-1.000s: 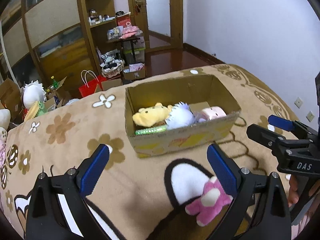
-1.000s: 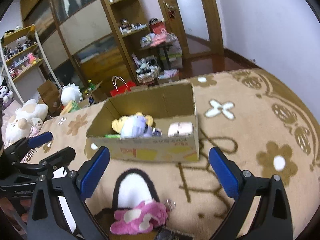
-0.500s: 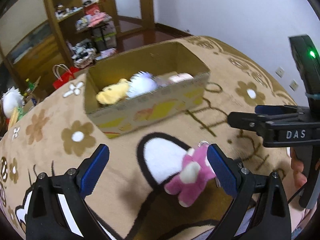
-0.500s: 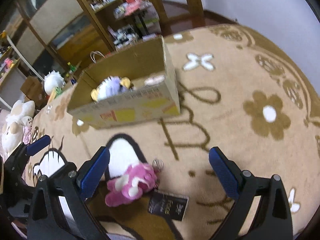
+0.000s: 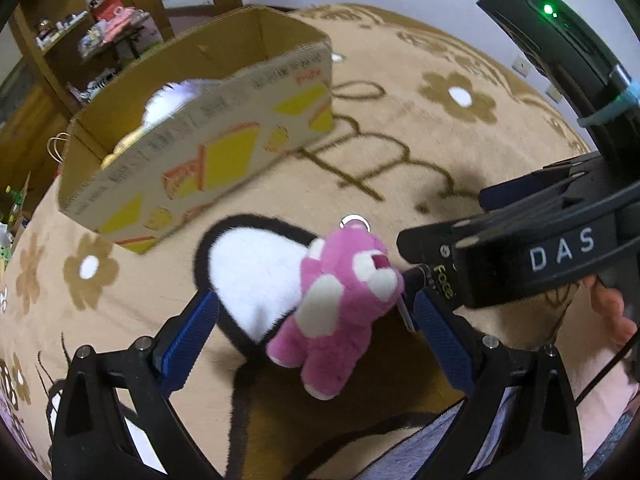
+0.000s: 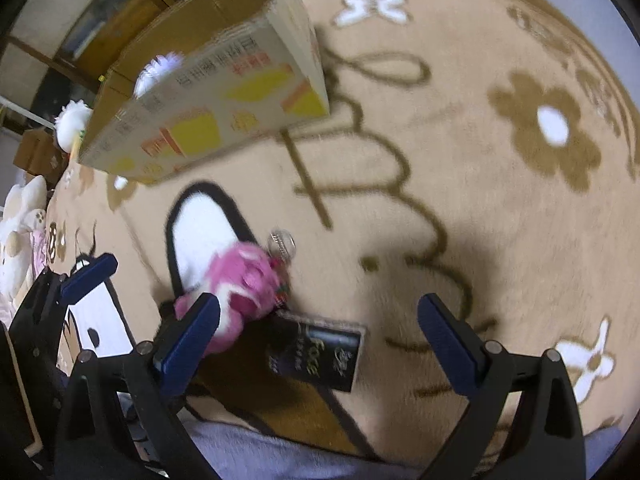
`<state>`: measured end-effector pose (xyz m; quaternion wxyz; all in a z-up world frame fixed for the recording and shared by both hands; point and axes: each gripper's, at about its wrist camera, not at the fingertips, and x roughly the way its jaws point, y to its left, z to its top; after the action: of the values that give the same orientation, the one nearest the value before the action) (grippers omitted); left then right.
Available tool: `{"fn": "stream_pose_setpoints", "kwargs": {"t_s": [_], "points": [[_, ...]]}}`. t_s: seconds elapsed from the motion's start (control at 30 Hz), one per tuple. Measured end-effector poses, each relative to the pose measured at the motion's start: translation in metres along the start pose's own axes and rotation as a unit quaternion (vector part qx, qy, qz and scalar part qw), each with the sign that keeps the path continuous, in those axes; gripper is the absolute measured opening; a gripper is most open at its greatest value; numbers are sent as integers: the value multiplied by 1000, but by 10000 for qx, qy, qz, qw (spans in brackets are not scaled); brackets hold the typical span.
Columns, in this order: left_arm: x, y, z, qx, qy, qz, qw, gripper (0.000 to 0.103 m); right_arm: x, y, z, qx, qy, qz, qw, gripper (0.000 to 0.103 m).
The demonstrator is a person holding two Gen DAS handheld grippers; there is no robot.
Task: Organize soft objects
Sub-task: 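Grasp pink bear plush with left gripper while right gripper grasps black Face tissue pack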
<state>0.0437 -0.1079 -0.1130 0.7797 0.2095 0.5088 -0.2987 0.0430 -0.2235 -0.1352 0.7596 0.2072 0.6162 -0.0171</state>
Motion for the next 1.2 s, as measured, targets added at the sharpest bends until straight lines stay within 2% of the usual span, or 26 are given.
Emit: {"fn": "stream_pose_setpoints", "kwargs": {"t_s": [0.2, 0.4, 0.5, 0.77, 0.8, 0.83, 0.97, 1.07, 1.17, 1.2], "points": [[18, -4, -1, 35, 256, -26, 9997, 97, 15, 1, -5, -24, 382, 46, 9993, 103], [28, -3, -2, 27, 404, 10, 9992, 97, 21, -2, -7, 108, 465, 102, 9988, 103], [34, -3, -2, 50, 483, 66, 9988, 97, 18, -6, -9, 185, 412, 177, 9988, 98], [48, 5, -2, -18, 636, 398, 9972, 96, 18, -9, -8, 206, 483, 200, 9984, 94], [50, 7, -2, -35, 634, 440, 9970, 96, 18, -9, -8, 214, 485, 207, 9984, 92], [51, 7, -1, -43, 655, 464, 9968, 95, 18, -10, -8, 218, 483, 175, 9984, 84], [55, 9, -3, -79, 746, 342, 9966, 87, 25, -9, -9, 189, 635, 121, 9977, 81], [54, 6, -4, 23, 785, 387, 9962, 78, 31, -9, -10, 177, 744, 98, 9970, 81], [54, 5, -6, 50, 906, 337, 9953, 58, 37, -10, -10, 185, 875, 48, 9960, 81], [55, 5, -6, 19, 947, 281, 9951, 57, 39, -9, -10, 181, 918, 33, 9956, 81]]}}
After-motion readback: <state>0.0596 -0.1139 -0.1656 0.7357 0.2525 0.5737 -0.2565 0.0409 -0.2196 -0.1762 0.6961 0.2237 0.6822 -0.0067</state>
